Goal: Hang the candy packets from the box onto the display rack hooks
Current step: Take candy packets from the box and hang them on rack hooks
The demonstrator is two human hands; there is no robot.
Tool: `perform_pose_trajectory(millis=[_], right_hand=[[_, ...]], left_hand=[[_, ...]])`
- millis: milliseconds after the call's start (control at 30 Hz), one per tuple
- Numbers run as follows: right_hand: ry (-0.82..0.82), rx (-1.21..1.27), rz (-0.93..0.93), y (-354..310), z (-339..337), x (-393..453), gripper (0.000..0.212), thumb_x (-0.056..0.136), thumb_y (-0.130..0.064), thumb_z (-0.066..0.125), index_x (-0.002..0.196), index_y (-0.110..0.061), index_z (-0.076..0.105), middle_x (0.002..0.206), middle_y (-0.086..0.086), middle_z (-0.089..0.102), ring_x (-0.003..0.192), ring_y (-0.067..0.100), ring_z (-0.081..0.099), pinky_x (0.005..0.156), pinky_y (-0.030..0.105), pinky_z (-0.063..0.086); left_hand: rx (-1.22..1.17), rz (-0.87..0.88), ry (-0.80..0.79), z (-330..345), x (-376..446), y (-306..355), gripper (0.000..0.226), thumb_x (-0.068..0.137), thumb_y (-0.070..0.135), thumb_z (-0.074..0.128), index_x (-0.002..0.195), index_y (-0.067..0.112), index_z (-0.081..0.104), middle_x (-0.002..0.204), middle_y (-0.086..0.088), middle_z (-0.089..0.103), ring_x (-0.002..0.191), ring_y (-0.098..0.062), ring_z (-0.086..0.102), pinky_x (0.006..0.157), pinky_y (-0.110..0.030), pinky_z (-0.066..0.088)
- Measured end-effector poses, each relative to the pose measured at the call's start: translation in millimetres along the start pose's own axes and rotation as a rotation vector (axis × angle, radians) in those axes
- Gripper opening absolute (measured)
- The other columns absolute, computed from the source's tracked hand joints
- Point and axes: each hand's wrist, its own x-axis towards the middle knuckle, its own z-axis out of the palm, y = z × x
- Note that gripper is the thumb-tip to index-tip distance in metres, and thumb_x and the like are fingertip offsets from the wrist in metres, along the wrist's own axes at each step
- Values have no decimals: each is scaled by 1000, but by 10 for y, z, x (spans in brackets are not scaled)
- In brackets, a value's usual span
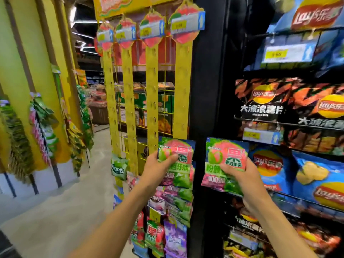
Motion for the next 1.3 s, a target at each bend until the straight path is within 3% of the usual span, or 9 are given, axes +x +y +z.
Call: perform_pose_trajectory(millis=[67,233,367,533,733,933,1067,1200,1300], right_hand=[[34,-22,2,17,-4,14,36,85,-8,76,118,-20,65,102,2,78,93,20,75,74,29,56],[112,-74,2,20,107,-5,37,86,-9,77,118,-21,65,104,0,78,94,18,75,78,31,56],[164,-103,4,25,235,-41,36,85,-9,77,118,-18,65,104,3,77,95,22,75,73,29,57],[210,-131,8,28,332,-107,35,86,-9,76,117,-20,65,105,5,77,96,24,74,77,33,58],[253,-131,6,-7,382,-195,34,86,-9,76,114,-24,65,100,-1,78,91,18,75,75,30,57],[274,-164,2,-3,434,-228,32,86,-9,76,112,-23,65,99,-1,77,91,18,75,76,32,57],[262,-168,1,1,477,-235,31,87,-9,76,112,-23,65,101,-1,78,93,19,75,81,37,59],[239,-189,-10,-5,538,-208,34,87,-12,77,117,-22,65,104,0,77,94,20,74,78,34,57],[237,-163,-15,-34,600,-168,36,87,-11,76,118,-22,64,106,1,76,97,19,74,80,35,58]], left_hand=[[-16,3,-44,47,154,-28,30,83,43,81,105,26,69,106,7,74,108,-13,67,101,-40,49],[-69,20,-141,75,482,-48,63,65,65,82,115,30,68,110,7,77,110,-20,71,104,-53,51],[-79,6,-205,69,678,-42,22,85,43,79,101,31,69,107,7,77,108,-18,70,105,-52,50],[-79,4,-285,79,807,-195,78,65,73,79,127,29,65,123,7,72,118,-19,65,107,-53,49],[-55,-29,-291,87,806,-286,27,87,43,77,110,28,71,105,5,78,105,-19,72,100,-53,54],[-13,-26,-295,83,778,-429,18,90,41,75,102,33,65,108,7,73,108,-15,67,95,-38,50],[-10,-35,-284,66,754,-466,22,89,43,76,104,33,64,110,7,73,106,-16,68,101,-46,53],[21,7,-286,47,749,-517,36,86,53,75,113,32,64,116,7,71,113,-17,65,103,-46,50],[58,33,-270,29,716,-535,91,86,63,69,156,15,35,157,-4,43,143,-27,42,117,-51,38]])
